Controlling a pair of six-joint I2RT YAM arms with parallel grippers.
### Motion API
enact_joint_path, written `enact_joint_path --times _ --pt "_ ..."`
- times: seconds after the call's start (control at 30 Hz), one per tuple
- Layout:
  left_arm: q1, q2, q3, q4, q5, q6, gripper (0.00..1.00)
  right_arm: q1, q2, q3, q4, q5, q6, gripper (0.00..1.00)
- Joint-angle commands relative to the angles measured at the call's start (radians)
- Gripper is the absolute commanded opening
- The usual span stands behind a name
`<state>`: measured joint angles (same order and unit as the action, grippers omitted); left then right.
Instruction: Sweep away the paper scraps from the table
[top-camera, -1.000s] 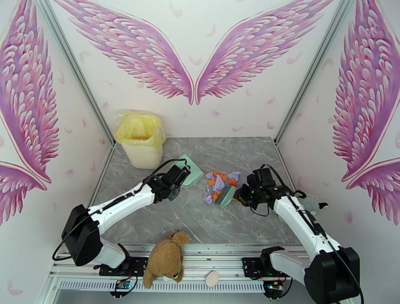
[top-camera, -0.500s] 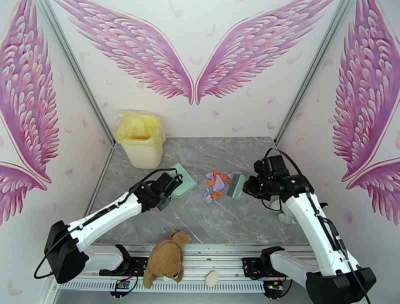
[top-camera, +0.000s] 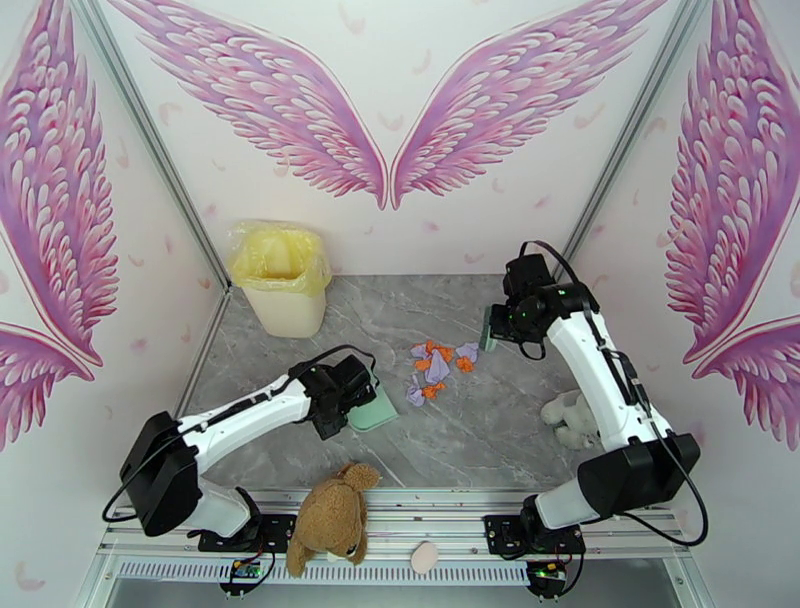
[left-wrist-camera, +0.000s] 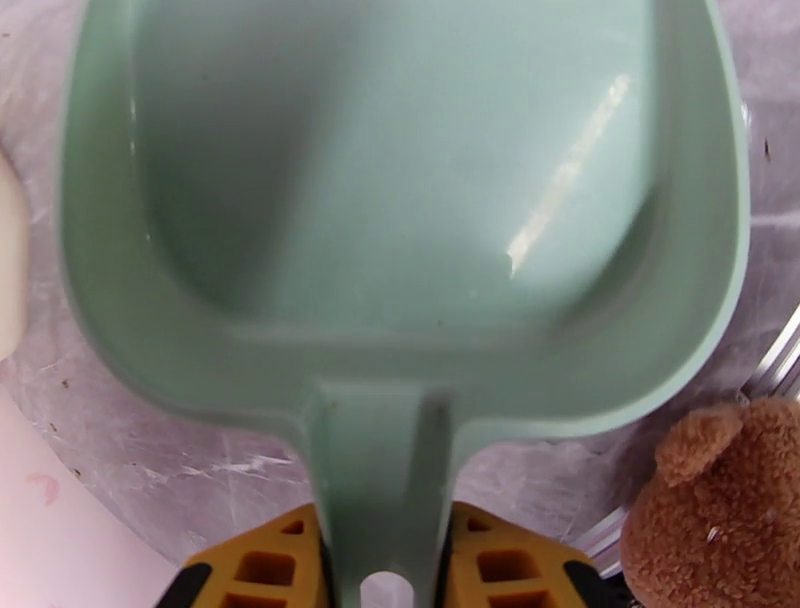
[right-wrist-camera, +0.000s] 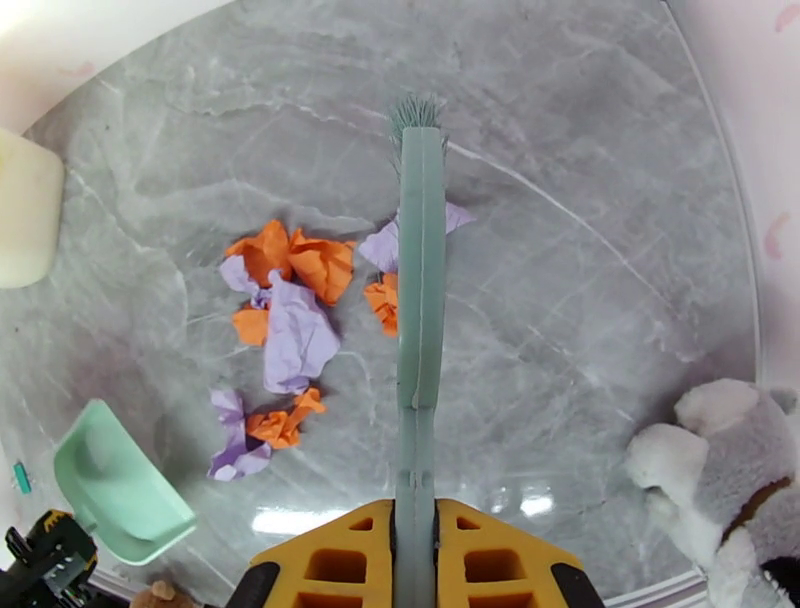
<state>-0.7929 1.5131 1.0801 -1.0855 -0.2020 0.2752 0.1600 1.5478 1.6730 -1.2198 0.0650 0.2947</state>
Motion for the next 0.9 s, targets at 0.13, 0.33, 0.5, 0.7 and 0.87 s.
enact_joint_path --times 0.13,0.33,0.5,0.7,0.87 --pt "-0.003 0.080 0.122 -0.069 0.131 0.047 0.00 0.005 0.167 0.176 -0.045 0.235 -0.201 0.00" --pt "-0.010 0.166 0.173 -0.076 0.141 0.062 0.00 0.006 0.327 0.299 -0.041 0.288 -0.317 0.00" --pt "-0.013 0.216 0.184 -0.061 0.116 0.058 0.00 0.017 0.452 0.372 -0.068 0.296 -0.320 0.00" --pt "-0.021 0.259 0.202 -0.035 0.079 0.042 0.00 0.033 0.485 0.328 -0.042 0.303 -0.315 0.00" --pt "-0.040 0.304 0.242 -0.009 0.029 0.028 0.00 0.047 0.468 0.276 -0.024 0.291 -0.311 0.00"
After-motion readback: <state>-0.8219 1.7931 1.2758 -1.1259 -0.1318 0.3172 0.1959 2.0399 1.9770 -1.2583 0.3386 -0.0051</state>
